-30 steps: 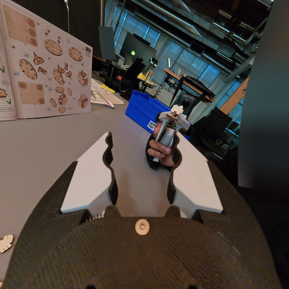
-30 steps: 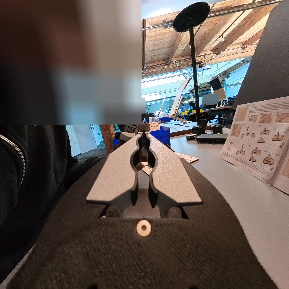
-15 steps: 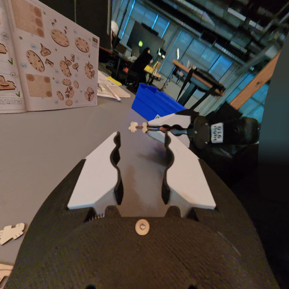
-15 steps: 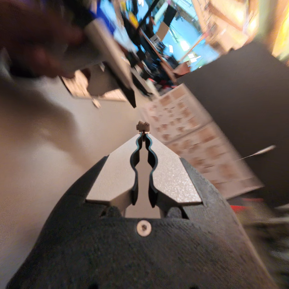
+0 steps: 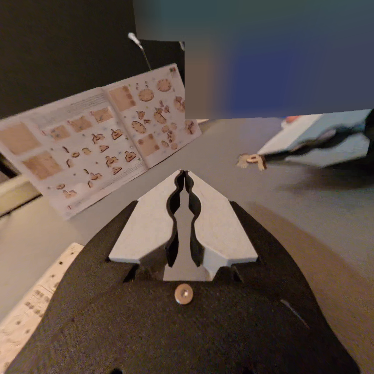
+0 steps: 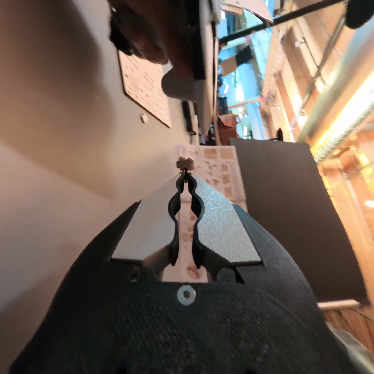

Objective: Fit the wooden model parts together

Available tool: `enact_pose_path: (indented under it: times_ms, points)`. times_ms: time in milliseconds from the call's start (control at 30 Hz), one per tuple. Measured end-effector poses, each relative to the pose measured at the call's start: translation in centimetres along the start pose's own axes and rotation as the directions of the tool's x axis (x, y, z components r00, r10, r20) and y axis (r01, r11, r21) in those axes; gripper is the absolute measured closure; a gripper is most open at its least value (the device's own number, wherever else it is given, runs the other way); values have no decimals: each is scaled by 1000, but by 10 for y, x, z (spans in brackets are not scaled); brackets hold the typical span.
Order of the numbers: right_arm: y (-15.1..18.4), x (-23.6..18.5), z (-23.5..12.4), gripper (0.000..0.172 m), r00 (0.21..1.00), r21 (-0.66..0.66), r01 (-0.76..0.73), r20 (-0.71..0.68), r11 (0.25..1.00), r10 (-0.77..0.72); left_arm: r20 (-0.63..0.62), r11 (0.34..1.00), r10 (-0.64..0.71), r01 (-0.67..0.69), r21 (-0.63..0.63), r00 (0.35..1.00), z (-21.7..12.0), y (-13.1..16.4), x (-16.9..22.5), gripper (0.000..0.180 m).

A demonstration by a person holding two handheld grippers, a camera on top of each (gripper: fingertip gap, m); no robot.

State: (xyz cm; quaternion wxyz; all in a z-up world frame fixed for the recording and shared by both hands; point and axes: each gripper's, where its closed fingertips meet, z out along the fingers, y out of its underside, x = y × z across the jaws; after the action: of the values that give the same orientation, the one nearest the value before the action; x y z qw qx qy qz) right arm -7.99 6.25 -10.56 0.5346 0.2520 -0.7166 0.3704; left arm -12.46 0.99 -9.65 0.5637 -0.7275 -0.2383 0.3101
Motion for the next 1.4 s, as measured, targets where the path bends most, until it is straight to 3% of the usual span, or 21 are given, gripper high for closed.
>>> enact_pose_path:
  times_ms: [67, 200, 367, 533, 733, 1400]
  points:
    - [-5, -4, -1, 172, 996, 44, -78, 48, 996, 76, -90, 995, 101, -101, -3, 991, 0, 4, 21, 180]
    - [-18, -12, -12, 172, 923, 151, -345, 231, 926, 307, -269, 983, 174, -151, 103, 947, -9, -8, 63, 175]
    - [-20, -12, -23, 172, 830, 194, -519, 348, 832, 437, -360, 990, 98, -54, 130, 928, -17, -14, 68, 178]
    - [-33, -8, -32, 172, 712, 232, -670, 469, 705, 522, -520, 995, 67, -19, 96, 852, -22, -10, 96, 173]
    - [-34, -12, -32, 172, 666, 213, -707, 520, 674, 534, -607, 996, 28, 29, 84, 795, -30, -12, 108, 170]
    - [-36, -21, -35, 171, 591, 172, -756, 594, 631, 546, -600, 997, 80, -50, 67, 796, -25, -3, 117, 178]
